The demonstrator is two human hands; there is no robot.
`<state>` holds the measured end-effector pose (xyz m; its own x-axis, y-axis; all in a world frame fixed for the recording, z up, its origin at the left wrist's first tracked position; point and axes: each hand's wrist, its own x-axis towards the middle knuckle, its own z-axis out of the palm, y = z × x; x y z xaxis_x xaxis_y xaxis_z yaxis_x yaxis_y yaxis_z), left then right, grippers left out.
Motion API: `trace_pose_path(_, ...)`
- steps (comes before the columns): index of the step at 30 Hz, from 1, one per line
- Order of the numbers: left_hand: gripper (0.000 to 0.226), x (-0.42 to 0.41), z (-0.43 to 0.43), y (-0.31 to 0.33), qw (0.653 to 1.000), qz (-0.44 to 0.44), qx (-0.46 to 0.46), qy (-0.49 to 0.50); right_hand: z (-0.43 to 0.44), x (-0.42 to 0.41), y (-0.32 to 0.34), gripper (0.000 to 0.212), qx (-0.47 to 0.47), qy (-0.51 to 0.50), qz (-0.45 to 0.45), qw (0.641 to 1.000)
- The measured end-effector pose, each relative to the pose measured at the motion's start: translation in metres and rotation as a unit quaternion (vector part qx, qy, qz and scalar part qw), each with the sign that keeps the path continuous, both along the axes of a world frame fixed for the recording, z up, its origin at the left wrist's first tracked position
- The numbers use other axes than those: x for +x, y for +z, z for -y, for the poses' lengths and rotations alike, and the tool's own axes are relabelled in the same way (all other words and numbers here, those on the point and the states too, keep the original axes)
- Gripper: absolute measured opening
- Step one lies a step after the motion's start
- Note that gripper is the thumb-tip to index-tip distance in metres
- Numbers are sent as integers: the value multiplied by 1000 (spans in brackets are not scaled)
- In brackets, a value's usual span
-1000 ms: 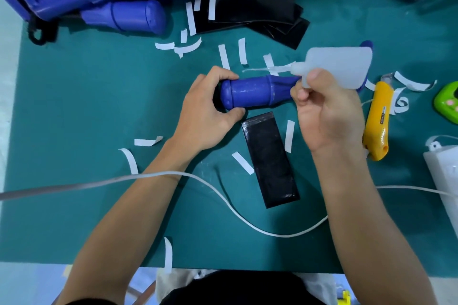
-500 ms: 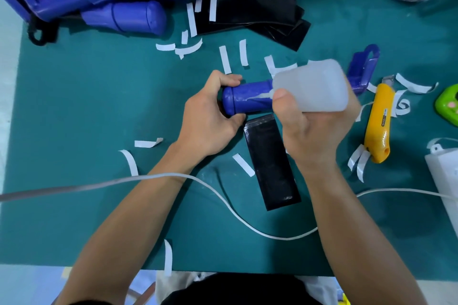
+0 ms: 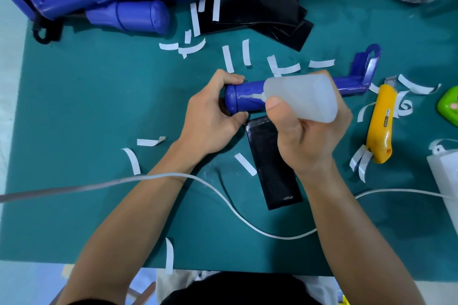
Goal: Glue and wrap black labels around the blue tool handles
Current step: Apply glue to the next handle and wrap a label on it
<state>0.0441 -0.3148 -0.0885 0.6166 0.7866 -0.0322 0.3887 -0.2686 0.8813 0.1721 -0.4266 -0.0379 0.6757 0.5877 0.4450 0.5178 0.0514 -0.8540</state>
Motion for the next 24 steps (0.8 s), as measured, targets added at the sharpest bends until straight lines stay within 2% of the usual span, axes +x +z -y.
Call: trace_pose_path(24, 57, 0, -1, 0, 1000, -23, -2, 5, 3, 1, 0, 34, -22, 23, 19, 999)
